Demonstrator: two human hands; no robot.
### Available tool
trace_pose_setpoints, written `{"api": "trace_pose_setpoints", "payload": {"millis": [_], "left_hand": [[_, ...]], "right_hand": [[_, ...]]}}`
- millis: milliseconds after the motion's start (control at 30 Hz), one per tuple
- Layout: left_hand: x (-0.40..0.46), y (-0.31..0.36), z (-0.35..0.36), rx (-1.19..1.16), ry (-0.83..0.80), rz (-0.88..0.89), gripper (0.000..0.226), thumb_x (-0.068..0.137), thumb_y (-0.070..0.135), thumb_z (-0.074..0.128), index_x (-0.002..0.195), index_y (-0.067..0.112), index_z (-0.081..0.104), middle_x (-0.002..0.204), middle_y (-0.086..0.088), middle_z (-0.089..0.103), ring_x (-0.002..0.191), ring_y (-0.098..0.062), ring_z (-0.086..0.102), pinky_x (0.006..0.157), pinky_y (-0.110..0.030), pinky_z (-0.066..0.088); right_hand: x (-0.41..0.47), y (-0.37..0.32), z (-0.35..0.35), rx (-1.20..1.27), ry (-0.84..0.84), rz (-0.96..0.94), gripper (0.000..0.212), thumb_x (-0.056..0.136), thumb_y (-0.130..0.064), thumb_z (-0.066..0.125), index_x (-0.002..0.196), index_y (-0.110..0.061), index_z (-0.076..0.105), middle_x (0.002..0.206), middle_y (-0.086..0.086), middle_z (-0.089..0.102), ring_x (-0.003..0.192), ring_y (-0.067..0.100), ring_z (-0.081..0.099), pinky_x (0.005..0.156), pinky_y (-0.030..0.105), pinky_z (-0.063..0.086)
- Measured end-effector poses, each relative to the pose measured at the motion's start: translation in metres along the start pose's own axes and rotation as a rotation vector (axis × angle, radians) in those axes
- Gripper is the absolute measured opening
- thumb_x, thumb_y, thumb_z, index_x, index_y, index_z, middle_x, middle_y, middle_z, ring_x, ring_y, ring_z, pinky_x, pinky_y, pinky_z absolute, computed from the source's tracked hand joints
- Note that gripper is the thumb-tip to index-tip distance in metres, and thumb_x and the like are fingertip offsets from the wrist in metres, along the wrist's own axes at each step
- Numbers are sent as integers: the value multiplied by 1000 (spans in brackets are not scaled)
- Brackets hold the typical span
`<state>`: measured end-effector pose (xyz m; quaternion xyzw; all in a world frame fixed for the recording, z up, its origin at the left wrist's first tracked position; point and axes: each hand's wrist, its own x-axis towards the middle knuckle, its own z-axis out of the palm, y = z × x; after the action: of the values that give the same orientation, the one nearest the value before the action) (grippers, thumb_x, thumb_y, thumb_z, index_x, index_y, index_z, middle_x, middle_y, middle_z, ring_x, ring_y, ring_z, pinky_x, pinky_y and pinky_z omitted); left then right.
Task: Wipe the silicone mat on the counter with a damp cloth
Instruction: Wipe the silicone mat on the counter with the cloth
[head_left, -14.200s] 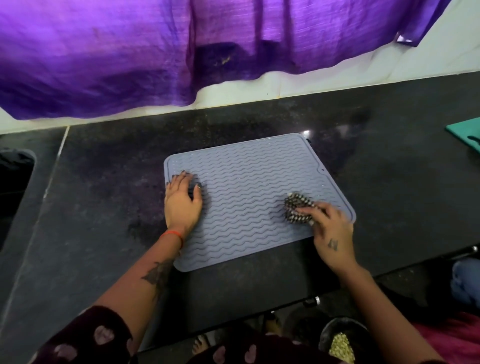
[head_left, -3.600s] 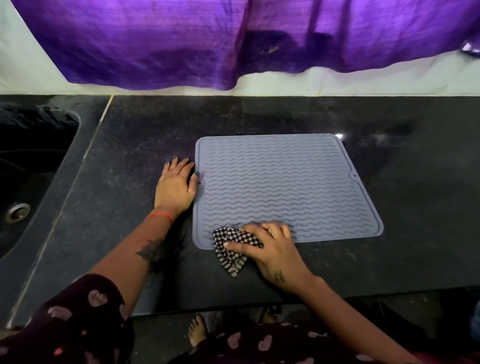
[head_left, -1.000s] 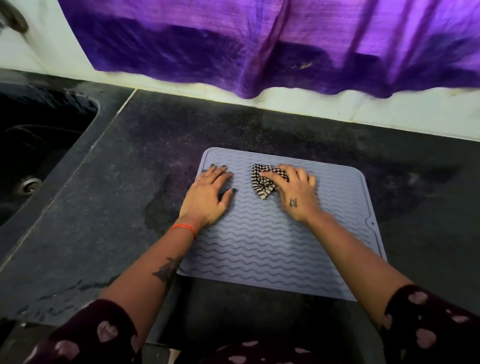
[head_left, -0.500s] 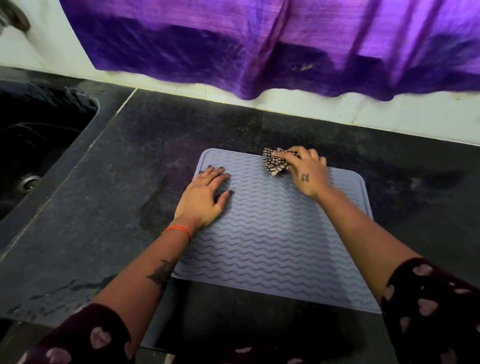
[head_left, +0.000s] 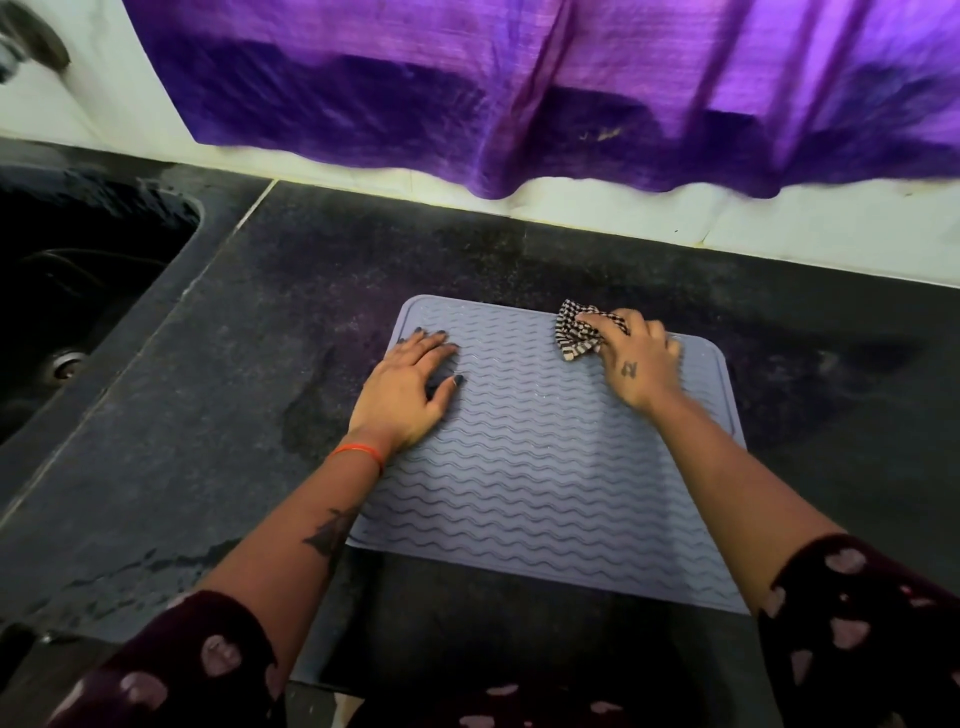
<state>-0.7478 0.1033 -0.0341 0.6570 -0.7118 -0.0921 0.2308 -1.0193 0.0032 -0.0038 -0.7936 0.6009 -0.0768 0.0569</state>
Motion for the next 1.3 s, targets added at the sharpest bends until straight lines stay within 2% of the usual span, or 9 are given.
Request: {"api": "trace_pose_setpoints", "payload": {"millis": [133,233,400,533,700,867,1000,1167,1300], "left_hand": [[0,-1,1,4,5,-3,66,85,55,27,135,17,48,145,0,42,139,-19,28,116,-34,19],[0,-1,1,6,-1,-6,67,85,55,26,135,18,48,145,-1,42,139,-19,28,116,-34,19],[0,0,0,10,0,-6,68,84,56,25,136,19,47,146,-1,41,140,-18,27,117,-32,17],[0,1,0,7,-2,-7,69,83,56,25,136,19,47,146,-1,41,140,-19,28,117,-32,17],[-1,1,-1,4,-9,-4,70,82,57,24,137,19,46,147,-1,39,140,-19,27,117,-32,16],[-1,-1,1,8,-7,-1,63,86,53,30,136,19,47,146,-1,41,139,-19,28,117,-35,19],[-1,2,0,5,-7,3,58,88,47,36,137,18,46,147,-2,40,140,-20,27,117,-34,17],[-2,2,-1,12,-15,0,59,88,46,35,138,17,45,147,-2,39,140,-20,25,117,-34,15],[-2,3,-2,13,-20,5,59,88,46,34,138,16,45,147,-3,38,141,-20,25,117,-34,15]], "right_hand": [[-5,-6,-8,69,47,11,43,97,-21,43,134,-45,41,138,6,42,119,30,37,98,44,27],[-36,-18,11,-34,101,-43,47,97,-19,40,135,-46,38,141,5,38,122,30,35,100,46,25],[-24,-17,-5,-82,-25,-107,52,95,-15,43,133,-50,37,142,3,36,123,29,35,98,46,28],[-49,-28,10,-88,58,-93,58,94,-9,40,135,-49,34,144,4,34,124,29,34,99,46,27],[-36,-28,-9,-51,-90,-92,54,95,-12,44,132,-50,37,145,4,33,128,31,31,102,49,27],[-82,-38,6,-37,63,-75,54,94,-11,42,133,-49,37,142,1,36,120,27,36,95,43,27],[-65,-37,-11,10,-104,-71,50,94,-17,44,133,-48,38,140,0,37,122,27,34,98,45,27],[-112,-38,2,7,37,-42,49,94,-16,44,131,-48,41,137,0,41,115,25,38,90,40,26],[-102,-41,-5,36,-54,-4,52,92,-15,46,131,-50,39,137,-5,39,117,22,35,91,39,24]]}}
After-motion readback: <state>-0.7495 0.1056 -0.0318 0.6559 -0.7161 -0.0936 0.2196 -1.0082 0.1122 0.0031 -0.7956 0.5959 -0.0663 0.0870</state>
